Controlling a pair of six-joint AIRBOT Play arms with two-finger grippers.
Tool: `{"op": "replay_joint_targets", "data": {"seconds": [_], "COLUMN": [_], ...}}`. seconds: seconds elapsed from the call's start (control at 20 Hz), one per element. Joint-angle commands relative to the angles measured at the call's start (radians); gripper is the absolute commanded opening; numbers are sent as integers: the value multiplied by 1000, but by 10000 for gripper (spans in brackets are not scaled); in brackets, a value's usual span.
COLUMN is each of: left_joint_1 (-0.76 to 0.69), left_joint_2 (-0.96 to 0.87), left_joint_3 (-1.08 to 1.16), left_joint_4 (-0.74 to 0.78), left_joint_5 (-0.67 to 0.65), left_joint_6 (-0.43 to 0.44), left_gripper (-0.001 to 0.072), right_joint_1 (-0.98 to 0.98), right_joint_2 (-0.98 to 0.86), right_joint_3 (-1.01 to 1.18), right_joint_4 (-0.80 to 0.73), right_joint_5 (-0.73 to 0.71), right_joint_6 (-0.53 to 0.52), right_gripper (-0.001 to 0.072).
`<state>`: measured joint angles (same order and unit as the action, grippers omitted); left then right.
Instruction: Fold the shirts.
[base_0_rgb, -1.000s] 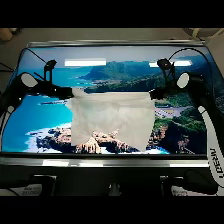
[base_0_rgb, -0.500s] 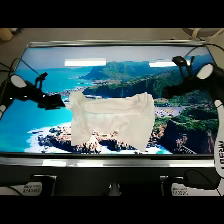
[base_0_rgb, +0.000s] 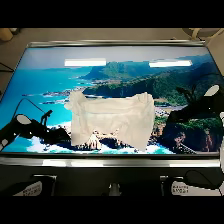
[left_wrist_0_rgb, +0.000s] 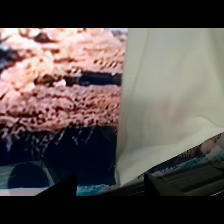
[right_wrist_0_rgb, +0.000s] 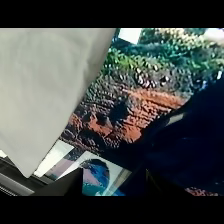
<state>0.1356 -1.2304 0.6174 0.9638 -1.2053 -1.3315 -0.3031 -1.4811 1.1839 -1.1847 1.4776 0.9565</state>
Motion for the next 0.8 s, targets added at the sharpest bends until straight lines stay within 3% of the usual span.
{"op": "replay_joint_targets", "data": {"seconds": [0.0, 0.2, 0.3, 0.35, 0.4, 0.55, 0.75], "left_joint_1": [-41, -134, -158, -158, -154, -138, -139], "left_joint_2": [11, -9, -14, -14, -13, -10, 35], "left_joint_3": [-87, -87, -87, -86, -84, -75, -69], "left_joint_4": [-79, -101, -101, -101, -100, -100, -100], "left_joint_5": [69, 127, 169, 180, 182, 165, 156], "left_joint_6": [22, -44, -70, -76, -75, -51, -51], "left_gripper": [523, 504, 303, 126, 25, 23, 22], "right_joint_1": [-3, -3, -3, -3, -3, -3, -2], "right_joint_2": [0, -2, -2, -2, -2, -4, -84], "right_joint_3": [-56, -56, -73, -95, -119, -198, -214], "right_joint_4": [23, 31, 61, 83, 85, 171, 363], "right_joint_5": [-33, -81, -98, -118, -150, -247, -275], "right_joint_6": [-20, -26, -35, -57, -64, -91, -166], "right_gripper": [384, 388, 434, 438, 446, 445, 445]}}
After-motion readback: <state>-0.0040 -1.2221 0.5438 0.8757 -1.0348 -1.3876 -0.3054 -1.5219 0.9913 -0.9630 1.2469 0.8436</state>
